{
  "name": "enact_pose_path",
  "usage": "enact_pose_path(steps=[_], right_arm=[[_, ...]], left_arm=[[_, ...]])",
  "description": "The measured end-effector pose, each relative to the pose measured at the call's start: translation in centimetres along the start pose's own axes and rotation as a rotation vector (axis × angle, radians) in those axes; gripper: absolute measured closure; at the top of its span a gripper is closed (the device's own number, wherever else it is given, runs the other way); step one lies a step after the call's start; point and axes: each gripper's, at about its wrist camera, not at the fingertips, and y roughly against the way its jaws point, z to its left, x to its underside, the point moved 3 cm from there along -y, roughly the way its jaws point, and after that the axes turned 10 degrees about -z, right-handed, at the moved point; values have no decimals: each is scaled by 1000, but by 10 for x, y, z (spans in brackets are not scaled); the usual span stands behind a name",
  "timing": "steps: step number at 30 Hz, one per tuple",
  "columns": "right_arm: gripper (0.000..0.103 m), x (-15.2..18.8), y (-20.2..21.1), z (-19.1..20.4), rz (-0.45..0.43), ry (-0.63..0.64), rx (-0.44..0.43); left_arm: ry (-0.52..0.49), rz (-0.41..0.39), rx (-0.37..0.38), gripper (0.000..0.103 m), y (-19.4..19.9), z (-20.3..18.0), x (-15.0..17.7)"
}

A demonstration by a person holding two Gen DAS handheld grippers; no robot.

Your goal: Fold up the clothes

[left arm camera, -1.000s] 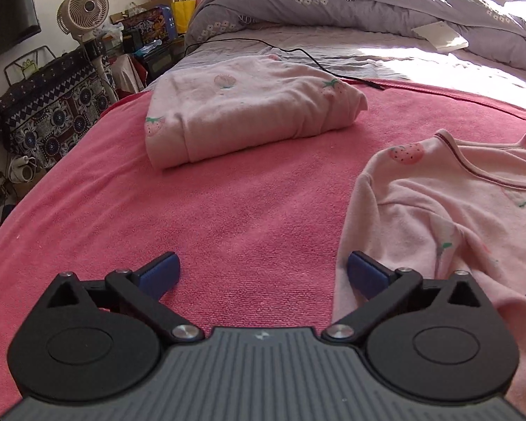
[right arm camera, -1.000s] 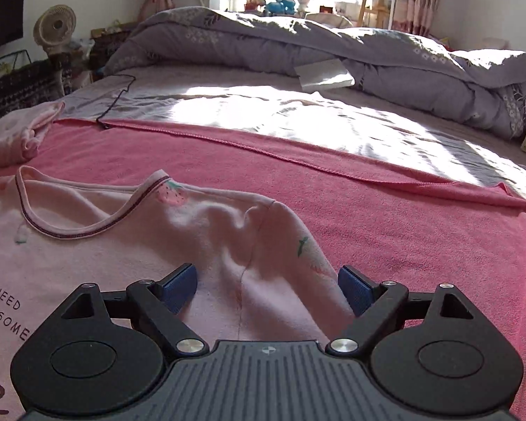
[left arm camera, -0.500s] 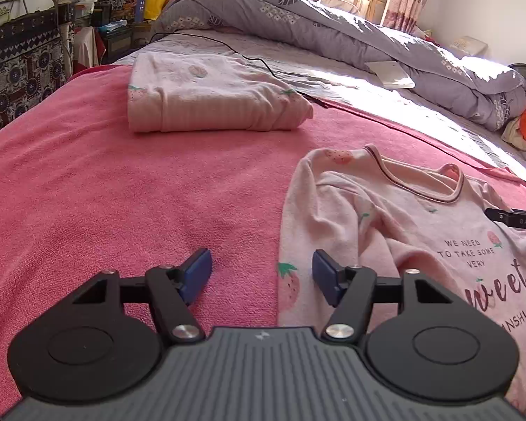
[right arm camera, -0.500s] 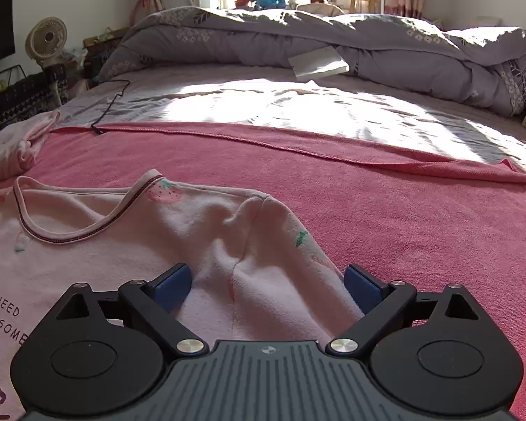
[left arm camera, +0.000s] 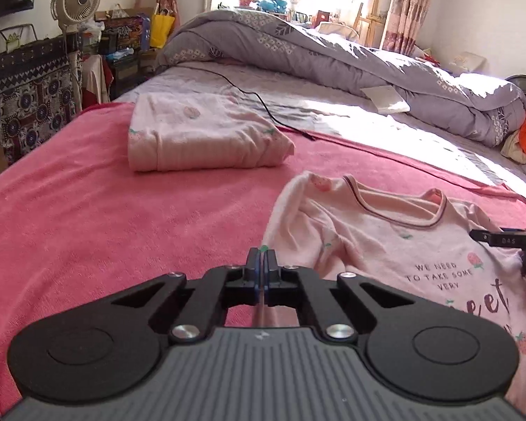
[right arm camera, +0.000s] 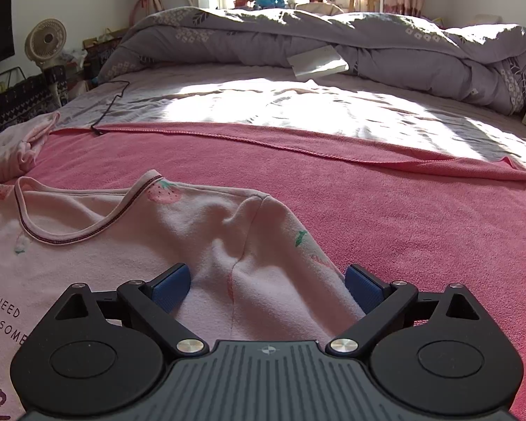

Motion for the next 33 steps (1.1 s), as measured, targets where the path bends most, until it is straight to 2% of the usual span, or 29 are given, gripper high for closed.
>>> enact_pose_path(steps=[3, 5, 6, 9, 10, 11, 13, 14, 18, 19, 21, 22, 24, 25, 26, 30, 32, 33], right_arm=[[6, 0, 0, 0, -1, -2, -1], [6, 0, 0, 0, 0, -3, -1], [6, 0, 0, 0, 0, -4, -1], [6, 0, 0, 1, 0, -9, -2], [5, 1, 0, 1, 0, -10, -3], [5, 0, 0, 1, 1, -12, -3], [5, 1, 0, 1, 1, -15, -5], [5, 1, 0, 1, 1, -16, -5], [4, 1, 0, 1, 1, -16, -5], [4, 1, 0, 1, 1, -16, -5], [4, 1, 0, 1, 2, -16, -5], [4, 1, 0, 0, 2, -16, -5], [4, 1, 0, 0, 3, -17, -4], [3, 1, 0, 0, 3, -18, -4], [3, 1, 0, 1, 3, -20, -4], [3, 1, 0, 2, 4, -23, -3], [3, 1, 0, 2, 5, -23, -4], [3, 1, 0, 1, 5, -22, -4]], left_arm=[[-116, -126, -135, 103, 6, 1, -29], [-180, -175, -227, 103, 4, 4, -43], [-192, -171, -246, 103, 0, 6, -47], [-138, -32, -151, 103, -12, 15, -32], [-134, 10, -122, 89, -14, 15, -20], [-129, 48, -95, 59, -13, 15, -7], [-95, 84, -51, 33, -8, 17, 13], [-76, 86, -25, 31, -4, 17, 21], [11, 114, 104, 31, 6, 20, 44], [28, 128, 132, 34, 5, 18, 49], [5, 132, 129, 36, 0, 7, 58], [-28, 113, 117, 42, 1, 0, 59], [-16, 112, 135, 66, 4, -6, 58], [6, 118, 144, 93, 5, -7, 56], [31, 121, 147, 99, 6, -8, 54], [14, 41, 68, 99, 25, -10, 36], [7, -50, 44, 99, 38, -5, 13], [-24, -116, 2, 99, 43, -3, -2]])
